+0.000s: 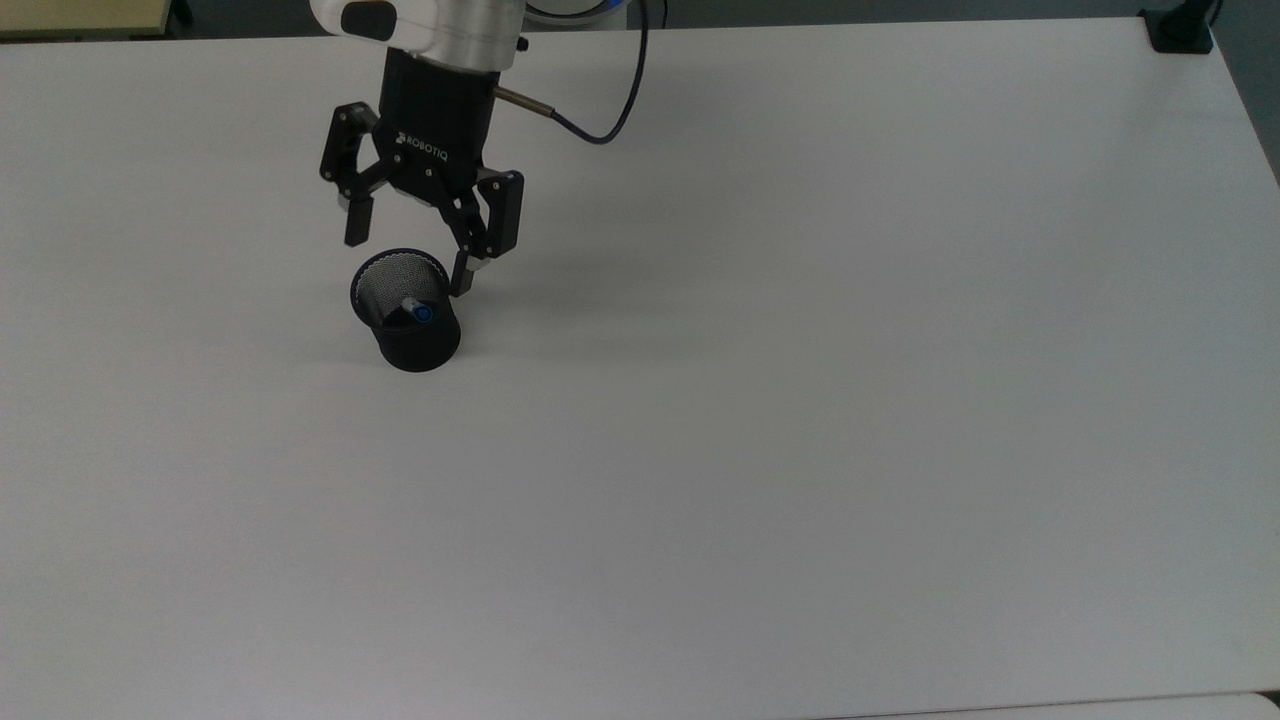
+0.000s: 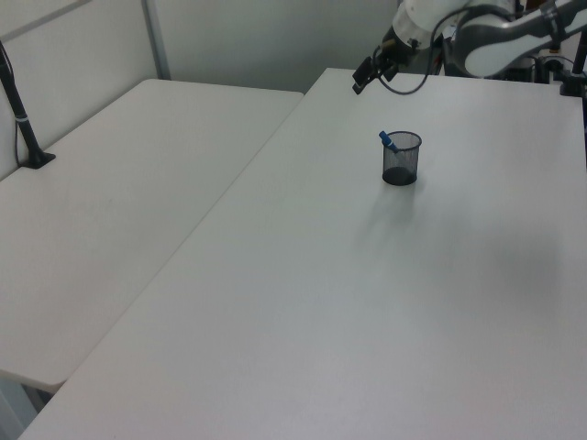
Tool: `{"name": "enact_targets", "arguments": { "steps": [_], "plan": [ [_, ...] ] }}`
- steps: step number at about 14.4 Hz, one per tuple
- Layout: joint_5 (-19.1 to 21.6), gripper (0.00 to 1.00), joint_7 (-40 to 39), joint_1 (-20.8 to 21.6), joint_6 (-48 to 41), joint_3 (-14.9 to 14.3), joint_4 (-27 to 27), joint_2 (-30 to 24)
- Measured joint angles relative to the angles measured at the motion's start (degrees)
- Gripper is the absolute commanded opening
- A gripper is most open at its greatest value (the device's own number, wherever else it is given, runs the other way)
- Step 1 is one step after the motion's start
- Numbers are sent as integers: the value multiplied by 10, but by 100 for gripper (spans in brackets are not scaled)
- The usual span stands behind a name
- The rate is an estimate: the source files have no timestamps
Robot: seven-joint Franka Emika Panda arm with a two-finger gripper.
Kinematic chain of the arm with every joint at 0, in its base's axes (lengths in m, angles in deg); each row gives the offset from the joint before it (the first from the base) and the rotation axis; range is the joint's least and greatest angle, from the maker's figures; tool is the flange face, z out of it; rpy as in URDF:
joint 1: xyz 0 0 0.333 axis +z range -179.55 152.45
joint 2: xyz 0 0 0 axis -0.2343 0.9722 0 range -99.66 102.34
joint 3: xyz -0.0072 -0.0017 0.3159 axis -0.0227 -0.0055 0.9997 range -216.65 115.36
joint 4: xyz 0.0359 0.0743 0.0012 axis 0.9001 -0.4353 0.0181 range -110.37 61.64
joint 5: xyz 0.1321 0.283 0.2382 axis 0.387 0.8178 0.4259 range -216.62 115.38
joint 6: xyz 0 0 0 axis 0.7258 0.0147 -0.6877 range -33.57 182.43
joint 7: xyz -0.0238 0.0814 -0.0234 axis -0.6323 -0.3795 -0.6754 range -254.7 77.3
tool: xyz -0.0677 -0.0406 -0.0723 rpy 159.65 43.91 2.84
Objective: Insert the marker
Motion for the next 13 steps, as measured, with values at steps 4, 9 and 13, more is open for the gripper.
{"name": "enact_targets", "arguments": {
  "steps": [4,9,13],
  "plan": [
    [156,100,-4,12,-219,9,94,-4],
    [271,100,-164,11,-467,6,179,-17],
    [280,100,-371,57,-491,-64,180,-40]
  ]
}}
